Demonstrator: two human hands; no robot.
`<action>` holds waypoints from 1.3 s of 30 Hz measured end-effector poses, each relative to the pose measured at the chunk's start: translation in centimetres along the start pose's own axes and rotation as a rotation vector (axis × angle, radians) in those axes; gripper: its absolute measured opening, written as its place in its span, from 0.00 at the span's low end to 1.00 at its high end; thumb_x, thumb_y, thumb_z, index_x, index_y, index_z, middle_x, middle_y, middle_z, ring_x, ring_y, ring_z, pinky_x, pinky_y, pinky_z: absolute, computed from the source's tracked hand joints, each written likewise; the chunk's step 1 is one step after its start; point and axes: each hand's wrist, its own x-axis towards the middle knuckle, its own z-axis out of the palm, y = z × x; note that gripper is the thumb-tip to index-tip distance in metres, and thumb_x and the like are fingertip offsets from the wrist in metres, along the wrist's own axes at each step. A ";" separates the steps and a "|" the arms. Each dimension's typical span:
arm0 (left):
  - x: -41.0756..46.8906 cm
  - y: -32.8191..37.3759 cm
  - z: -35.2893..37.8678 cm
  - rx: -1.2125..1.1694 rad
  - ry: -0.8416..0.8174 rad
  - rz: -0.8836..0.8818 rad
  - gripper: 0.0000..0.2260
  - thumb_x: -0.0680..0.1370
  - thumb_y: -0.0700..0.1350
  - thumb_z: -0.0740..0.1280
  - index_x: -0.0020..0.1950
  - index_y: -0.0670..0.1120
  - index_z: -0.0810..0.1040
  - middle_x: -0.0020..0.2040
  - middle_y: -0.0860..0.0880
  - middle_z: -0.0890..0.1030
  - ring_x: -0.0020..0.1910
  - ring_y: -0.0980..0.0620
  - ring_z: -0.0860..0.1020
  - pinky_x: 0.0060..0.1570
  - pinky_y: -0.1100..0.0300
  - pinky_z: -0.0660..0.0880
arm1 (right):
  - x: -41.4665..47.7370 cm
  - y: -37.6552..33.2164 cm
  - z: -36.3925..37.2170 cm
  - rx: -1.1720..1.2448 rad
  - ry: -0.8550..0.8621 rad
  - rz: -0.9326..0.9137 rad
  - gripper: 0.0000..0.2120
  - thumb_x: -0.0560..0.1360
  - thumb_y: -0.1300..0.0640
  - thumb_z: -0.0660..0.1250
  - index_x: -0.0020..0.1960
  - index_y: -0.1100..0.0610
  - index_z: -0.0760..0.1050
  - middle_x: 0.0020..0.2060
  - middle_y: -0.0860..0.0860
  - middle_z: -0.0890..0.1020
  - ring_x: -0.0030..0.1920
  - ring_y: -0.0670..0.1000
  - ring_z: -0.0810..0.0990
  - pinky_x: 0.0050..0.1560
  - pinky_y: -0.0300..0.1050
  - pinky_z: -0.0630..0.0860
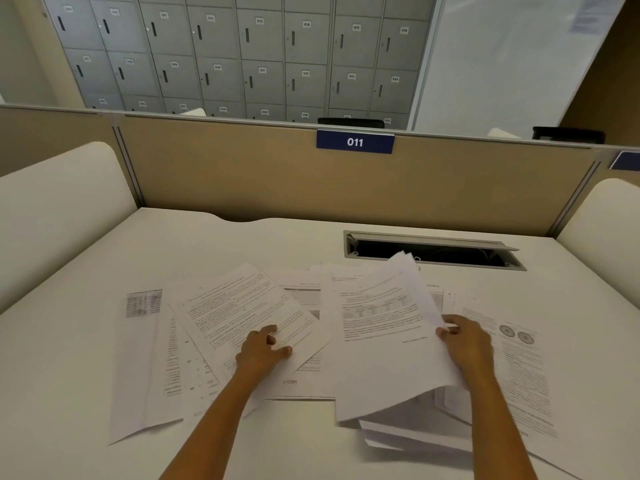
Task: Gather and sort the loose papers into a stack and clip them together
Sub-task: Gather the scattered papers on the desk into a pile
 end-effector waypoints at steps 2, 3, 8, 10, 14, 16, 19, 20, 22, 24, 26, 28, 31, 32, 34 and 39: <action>0.1 -0.3 -0.3 -0.008 0.008 -0.007 0.26 0.71 0.52 0.70 0.67 0.48 0.70 0.57 0.47 0.75 0.57 0.47 0.74 0.63 0.47 0.69 | -0.3 -0.6 -2.2 0.045 0.082 -0.050 0.17 0.76 0.61 0.65 0.64 0.58 0.74 0.58 0.60 0.80 0.56 0.61 0.77 0.58 0.51 0.72; -0.1 -0.2 -0.4 -0.022 0.019 0.002 0.24 0.72 0.52 0.69 0.67 0.47 0.71 0.59 0.45 0.76 0.59 0.47 0.74 0.64 0.47 0.68 | -0.5 -1.1 -3.2 0.071 0.124 -0.073 0.16 0.76 0.60 0.64 0.64 0.58 0.74 0.57 0.61 0.80 0.56 0.61 0.77 0.59 0.52 0.72; -1.9 3.2 -1.4 -0.354 -0.073 -0.003 0.23 0.78 0.57 0.56 0.67 0.45 0.70 0.66 0.44 0.73 0.63 0.44 0.72 0.64 0.49 0.67 | -2.0 -3.7 -4.3 0.263 0.116 -0.141 0.16 0.77 0.57 0.63 0.65 0.55 0.72 0.60 0.57 0.78 0.53 0.58 0.77 0.57 0.53 0.73; -2.8 5.2 -1.8 -0.676 -0.202 -0.023 0.25 0.78 0.59 0.53 0.66 0.45 0.70 0.64 0.44 0.76 0.60 0.43 0.75 0.60 0.48 0.72 | -2.5 -4.2 -2.4 0.318 0.033 -0.148 0.16 0.77 0.57 0.63 0.65 0.55 0.72 0.60 0.57 0.78 0.49 0.54 0.76 0.54 0.49 0.73; -3.5 7.5 -2.0 -0.799 -0.241 0.057 0.14 0.78 0.58 0.55 0.57 0.54 0.72 0.49 0.51 0.81 0.45 0.50 0.80 0.40 0.55 0.79 | -3.1 -3.5 2.4 0.373 -0.140 -0.142 0.18 0.77 0.55 0.63 0.67 0.53 0.69 0.62 0.55 0.76 0.54 0.52 0.76 0.57 0.50 0.73; -3.7 7.9 -2.0 -0.682 -0.194 0.118 0.11 0.78 0.53 0.60 0.60 0.54 0.70 0.54 0.51 0.79 0.47 0.52 0.79 0.42 0.55 0.79 | -3.2 -3.0 4.1 0.398 -0.261 -0.121 0.19 0.76 0.54 0.65 0.66 0.52 0.70 0.62 0.53 0.77 0.57 0.54 0.78 0.57 0.51 0.76; -3.3 7.4 -1.9 -0.585 -0.115 0.205 0.19 0.77 0.49 0.64 0.67 0.50 0.68 0.63 0.48 0.76 0.56 0.47 0.78 0.56 0.45 0.76 | -3.1 -2.7 5.5 0.369 -0.322 -0.125 0.22 0.73 0.53 0.68 0.66 0.52 0.68 0.63 0.52 0.76 0.59 0.55 0.77 0.60 0.57 0.75; -3.3 7.5 -1.9 -0.567 -0.065 0.247 0.19 0.77 0.49 0.64 0.67 0.49 0.68 0.63 0.49 0.76 0.56 0.47 0.78 0.57 0.45 0.76 | -3.0 -2.8 5.6 0.382 -0.286 -0.140 0.24 0.73 0.53 0.69 0.67 0.53 0.68 0.62 0.52 0.76 0.60 0.55 0.76 0.60 0.55 0.75; -3.2 7.7 -2.1 -0.548 0.013 0.350 0.17 0.77 0.49 0.64 0.65 0.52 0.68 0.60 0.51 0.77 0.54 0.49 0.78 0.53 0.49 0.78 | -3.1 -3.5 5.4 0.472 -0.204 -0.194 0.22 0.73 0.53 0.69 0.65 0.51 0.68 0.58 0.50 0.77 0.57 0.54 0.78 0.53 0.48 0.78; -2.9 7.9 -2.2 -0.567 0.048 0.430 0.16 0.76 0.51 0.65 0.63 0.56 0.67 0.57 0.54 0.77 0.52 0.53 0.78 0.48 0.56 0.79 | -3.3 -4.1 5.0 0.542 -0.171 -0.282 0.17 0.74 0.53 0.67 0.62 0.47 0.69 0.54 0.46 0.78 0.52 0.51 0.80 0.45 0.41 0.79; -2.8 8.0 -2.3 -0.607 0.039 0.445 0.19 0.74 0.51 0.66 0.64 0.56 0.67 0.58 0.53 0.77 0.53 0.51 0.78 0.48 0.55 0.79 | -3.4 -4.2 5.0 0.572 -0.193 -0.334 0.18 0.74 0.51 0.66 0.63 0.49 0.70 0.54 0.46 0.79 0.52 0.50 0.80 0.46 0.43 0.81; -2.8 7.9 -2.3 -0.652 0.004 0.407 0.24 0.70 0.54 0.68 0.65 0.56 0.68 0.59 0.52 0.77 0.55 0.49 0.78 0.52 0.49 0.78 | -3.3 -4.0 5.1 0.595 -0.237 -0.302 0.20 0.73 0.50 0.66 0.64 0.50 0.69 0.55 0.47 0.79 0.53 0.50 0.79 0.52 0.48 0.79; -2.5 7.1 -2.1 -0.677 -0.027 0.337 0.26 0.68 0.53 0.71 0.64 0.54 0.70 0.58 0.49 0.78 0.56 0.46 0.77 0.55 0.48 0.77 | -3.2 -3.1 5.5 0.601 -0.332 -0.248 0.15 0.72 0.51 0.68 0.57 0.44 0.71 0.52 0.47 0.80 0.52 0.52 0.80 0.48 0.45 0.80; -2.4 6.8 -2.1 -0.672 -0.047 0.318 0.24 0.68 0.53 0.71 0.63 0.53 0.71 0.57 0.50 0.79 0.56 0.46 0.77 0.53 0.51 0.78 | -3.3 -2.8 5.7 0.588 -0.365 -0.242 0.13 0.72 0.52 0.68 0.55 0.43 0.71 0.51 0.46 0.81 0.52 0.51 0.80 0.44 0.40 0.80; -2.3 6.5 -2.1 -0.639 -0.103 0.292 0.23 0.66 0.54 0.72 0.60 0.54 0.73 0.55 0.51 0.80 0.54 0.47 0.78 0.48 0.57 0.78 | -3.5 -2.4 5.9 0.552 -0.422 -0.231 0.13 0.71 0.53 0.70 0.52 0.42 0.72 0.49 0.45 0.80 0.50 0.49 0.80 0.38 0.34 0.79; -2.4 7.5 -2.1 -0.621 -0.070 0.276 0.13 0.73 0.49 0.69 0.57 0.51 0.75 0.50 0.51 0.81 0.46 0.53 0.80 0.41 0.61 0.78 | -3.1 -2.9 5.8 0.573 -0.415 -0.191 0.12 0.69 0.55 0.73 0.49 0.45 0.74 0.45 0.44 0.82 0.46 0.46 0.81 0.34 0.32 0.78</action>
